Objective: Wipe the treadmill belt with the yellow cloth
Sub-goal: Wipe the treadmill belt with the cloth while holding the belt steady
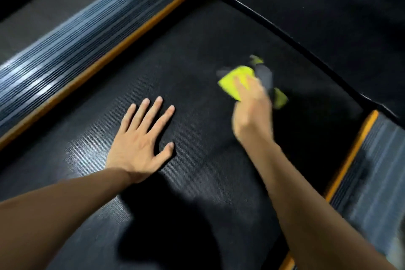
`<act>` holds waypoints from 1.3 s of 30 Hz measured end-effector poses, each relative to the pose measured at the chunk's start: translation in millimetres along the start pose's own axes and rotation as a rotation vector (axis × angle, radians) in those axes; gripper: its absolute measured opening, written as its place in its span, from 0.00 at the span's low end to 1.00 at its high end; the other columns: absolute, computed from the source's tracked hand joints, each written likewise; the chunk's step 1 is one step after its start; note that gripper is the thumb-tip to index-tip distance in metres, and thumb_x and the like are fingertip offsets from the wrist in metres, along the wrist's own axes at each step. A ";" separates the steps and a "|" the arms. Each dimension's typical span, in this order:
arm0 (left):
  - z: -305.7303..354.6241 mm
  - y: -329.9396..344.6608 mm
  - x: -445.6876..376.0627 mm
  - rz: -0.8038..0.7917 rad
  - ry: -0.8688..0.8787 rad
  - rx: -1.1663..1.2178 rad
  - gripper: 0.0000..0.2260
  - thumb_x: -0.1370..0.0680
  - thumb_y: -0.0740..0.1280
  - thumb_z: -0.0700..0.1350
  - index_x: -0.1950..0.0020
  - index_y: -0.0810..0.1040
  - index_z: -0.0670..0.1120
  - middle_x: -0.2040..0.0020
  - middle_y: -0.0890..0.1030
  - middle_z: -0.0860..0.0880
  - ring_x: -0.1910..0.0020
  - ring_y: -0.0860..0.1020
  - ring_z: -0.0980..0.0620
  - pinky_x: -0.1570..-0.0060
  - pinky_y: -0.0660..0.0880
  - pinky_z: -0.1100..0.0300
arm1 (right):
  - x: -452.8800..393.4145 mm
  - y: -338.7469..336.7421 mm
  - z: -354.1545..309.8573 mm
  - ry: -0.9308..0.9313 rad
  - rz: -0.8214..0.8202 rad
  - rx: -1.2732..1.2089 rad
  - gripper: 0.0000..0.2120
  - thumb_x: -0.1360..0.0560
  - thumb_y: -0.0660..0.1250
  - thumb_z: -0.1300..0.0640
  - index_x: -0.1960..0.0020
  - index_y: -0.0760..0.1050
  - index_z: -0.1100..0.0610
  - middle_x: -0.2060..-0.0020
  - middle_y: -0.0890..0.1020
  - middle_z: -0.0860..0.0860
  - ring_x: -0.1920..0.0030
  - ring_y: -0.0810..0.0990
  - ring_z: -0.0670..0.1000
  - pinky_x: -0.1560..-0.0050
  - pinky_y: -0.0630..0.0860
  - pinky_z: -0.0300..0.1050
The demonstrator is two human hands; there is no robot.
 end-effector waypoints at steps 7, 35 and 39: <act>-1.0 1.1 -3.9 0.000 -0.001 0.034 0.36 0.22 0.55 0.64 0.17 0.50 0.54 0.16 0.51 0.47 0.17 0.48 0.44 0.20 0.50 0.41 | -85.3 105.3 -152.4 -0.374 -0.320 0.136 0.28 0.22 0.54 0.67 0.24 0.67 0.51 0.23 0.66 0.55 0.23 0.61 0.60 0.24 0.57 0.54; 0.7 -4.4 -3.0 0.047 -0.005 0.057 0.36 0.23 0.58 0.64 0.17 0.55 0.53 0.17 0.54 0.46 0.18 0.52 0.43 0.20 0.49 0.42 | -38.2 90.5 -148.2 -0.375 -0.405 0.099 0.29 0.23 0.52 0.67 0.25 0.68 0.50 0.23 0.66 0.54 0.22 0.61 0.57 0.23 0.53 0.50; 0.7 -5.8 -2.9 0.044 -0.009 0.062 0.36 0.23 0.58 0.64 0.17 0.55 0.53 0.16 0.54 0.47 0.18 0.51 0.43 0.20 0.48 0.42 | 47.7 3.1 -10.3 -0.059 -0.230 0.026 0.23 0.21 0.54 0.61 0.30 0.75 0.53 0.28 0.72 0.58 0.26 0.68 0.61 0.26 0.63 0.58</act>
Point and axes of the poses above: each hand's wrist, its own x-axis away from the middle knuckle, its own y-axis out of the palm, z = x × y, the point moved 10 cm from there along -x, towards the middle knuckle
